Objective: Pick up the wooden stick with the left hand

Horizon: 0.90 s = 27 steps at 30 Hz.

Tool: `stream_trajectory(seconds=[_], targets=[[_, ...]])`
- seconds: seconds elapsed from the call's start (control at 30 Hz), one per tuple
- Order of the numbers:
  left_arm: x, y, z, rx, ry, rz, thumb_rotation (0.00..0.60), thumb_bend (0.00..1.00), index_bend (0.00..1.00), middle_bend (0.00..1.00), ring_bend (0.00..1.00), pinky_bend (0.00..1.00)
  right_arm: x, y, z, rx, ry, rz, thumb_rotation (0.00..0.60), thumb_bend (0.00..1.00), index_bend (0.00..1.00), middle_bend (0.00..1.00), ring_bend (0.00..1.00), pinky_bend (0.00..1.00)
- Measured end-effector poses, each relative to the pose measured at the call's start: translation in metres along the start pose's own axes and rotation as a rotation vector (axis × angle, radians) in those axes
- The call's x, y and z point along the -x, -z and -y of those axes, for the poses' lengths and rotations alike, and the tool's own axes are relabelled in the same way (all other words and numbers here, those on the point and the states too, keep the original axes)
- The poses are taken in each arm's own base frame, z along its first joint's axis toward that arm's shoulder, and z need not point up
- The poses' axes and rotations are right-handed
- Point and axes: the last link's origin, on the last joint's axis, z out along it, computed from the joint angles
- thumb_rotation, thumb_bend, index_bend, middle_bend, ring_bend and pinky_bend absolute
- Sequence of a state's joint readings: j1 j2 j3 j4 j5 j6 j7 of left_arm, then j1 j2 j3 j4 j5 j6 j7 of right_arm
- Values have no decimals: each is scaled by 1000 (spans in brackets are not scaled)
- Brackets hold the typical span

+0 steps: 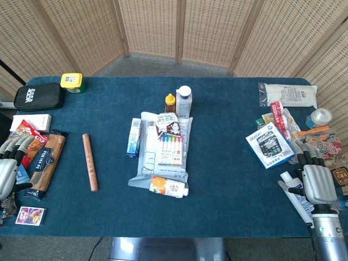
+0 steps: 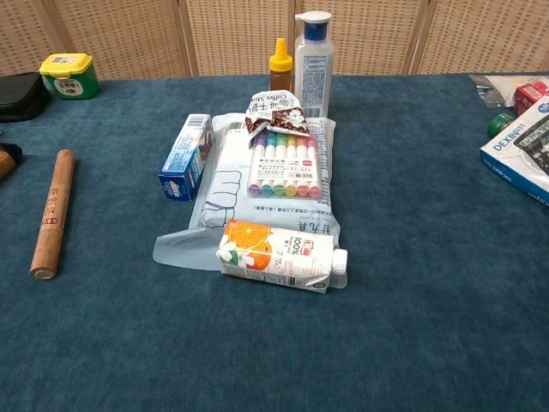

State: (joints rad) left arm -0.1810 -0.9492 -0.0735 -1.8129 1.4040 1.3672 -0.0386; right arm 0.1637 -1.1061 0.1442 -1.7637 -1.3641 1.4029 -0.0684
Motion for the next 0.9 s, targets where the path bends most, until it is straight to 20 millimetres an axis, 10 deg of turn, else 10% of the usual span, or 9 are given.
stream_trajectory(seconds=[0.47,0.9], targets=[[11,-6,13,55,-81,94,600,346,0,0,0,0,-4,5,4,-3,-5,-18,600,0,0,0,0,0],[73,-15,19,149,-241,164,600,339,0,0,0,0,-9,10,8,0,-2,-26,600,0,0,0,0,0]])
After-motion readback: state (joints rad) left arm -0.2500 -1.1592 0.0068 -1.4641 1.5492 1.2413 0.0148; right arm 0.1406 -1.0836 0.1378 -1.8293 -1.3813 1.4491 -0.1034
